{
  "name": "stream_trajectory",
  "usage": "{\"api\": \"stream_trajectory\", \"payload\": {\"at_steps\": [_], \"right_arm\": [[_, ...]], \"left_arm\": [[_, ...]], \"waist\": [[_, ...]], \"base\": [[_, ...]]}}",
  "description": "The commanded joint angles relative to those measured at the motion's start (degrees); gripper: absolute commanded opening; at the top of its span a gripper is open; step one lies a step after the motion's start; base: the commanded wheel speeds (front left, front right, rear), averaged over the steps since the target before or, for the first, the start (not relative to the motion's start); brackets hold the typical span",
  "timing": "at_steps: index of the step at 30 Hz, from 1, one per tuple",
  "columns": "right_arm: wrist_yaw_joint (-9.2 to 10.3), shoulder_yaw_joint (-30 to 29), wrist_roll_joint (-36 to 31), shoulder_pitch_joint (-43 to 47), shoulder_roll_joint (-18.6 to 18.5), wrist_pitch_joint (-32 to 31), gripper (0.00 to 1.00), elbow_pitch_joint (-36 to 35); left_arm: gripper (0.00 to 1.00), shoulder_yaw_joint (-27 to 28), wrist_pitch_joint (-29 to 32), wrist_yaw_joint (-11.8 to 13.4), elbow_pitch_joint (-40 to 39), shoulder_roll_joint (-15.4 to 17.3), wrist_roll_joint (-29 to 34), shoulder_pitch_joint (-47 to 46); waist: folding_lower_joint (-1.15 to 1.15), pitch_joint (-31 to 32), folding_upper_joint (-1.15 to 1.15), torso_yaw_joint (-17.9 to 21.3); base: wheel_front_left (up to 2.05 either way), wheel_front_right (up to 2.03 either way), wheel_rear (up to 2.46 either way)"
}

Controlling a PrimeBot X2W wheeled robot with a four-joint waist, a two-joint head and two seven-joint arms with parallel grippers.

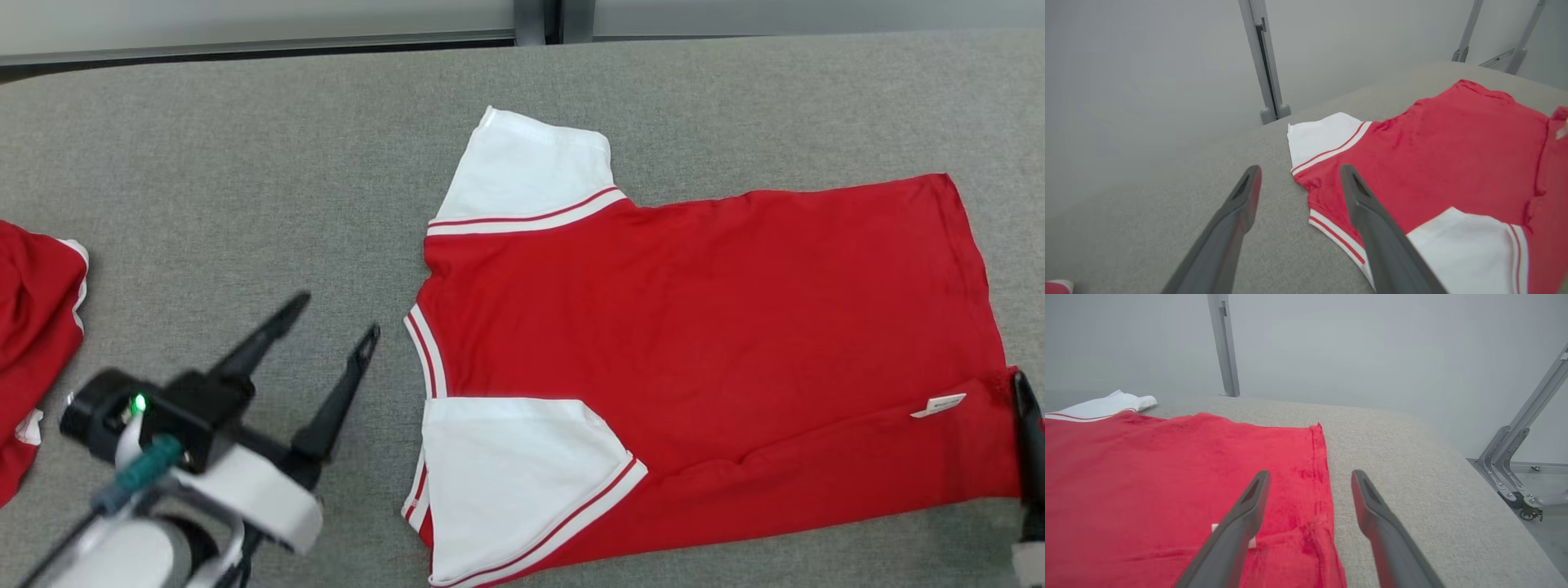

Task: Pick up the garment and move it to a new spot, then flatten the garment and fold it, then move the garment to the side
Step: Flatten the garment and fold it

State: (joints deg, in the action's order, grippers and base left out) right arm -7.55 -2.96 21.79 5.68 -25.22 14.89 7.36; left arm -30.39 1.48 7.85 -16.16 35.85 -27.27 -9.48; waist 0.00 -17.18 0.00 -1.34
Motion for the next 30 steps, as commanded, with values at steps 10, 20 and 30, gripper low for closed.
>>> {"api": "stream_trajectory", "payload": {"at_steps": [10, 20, 30], "right_arm": [[0.12, 6.6, -5.7, -15.1, 3.4, 0.4, 1.00, -2.3], [0.12, 9.2, -5.4, -22.5, 6.3, 0.4, 1.00, -0.9], [0.13, 8.4, -5.7, -23.0, 9.8, 0.4, 1.00, -0.6]], "left_arm": [[1.00, 0.9, 14.3, -13.5, 25.0, -5.2, -11.7, -34.5], [1.00, -4.4, 32.2, -15.4, 43.6, -4.9, -15.7, -56.1], [1.00, -9.3, 36.0, -15.3, 45.9, -4.2, -21.2, -61.3]], "waist": [[0.00, -9.2, 0.00, 4.3], [0.00, -17.0, 0.00, 11.8], [0.00, -19.9, 0.00, 15.9]], "base": [[0.00, 0.00, 0.00], [0.00, 0.00, 0.00], [0.00, 0.00, 0.00]]}}
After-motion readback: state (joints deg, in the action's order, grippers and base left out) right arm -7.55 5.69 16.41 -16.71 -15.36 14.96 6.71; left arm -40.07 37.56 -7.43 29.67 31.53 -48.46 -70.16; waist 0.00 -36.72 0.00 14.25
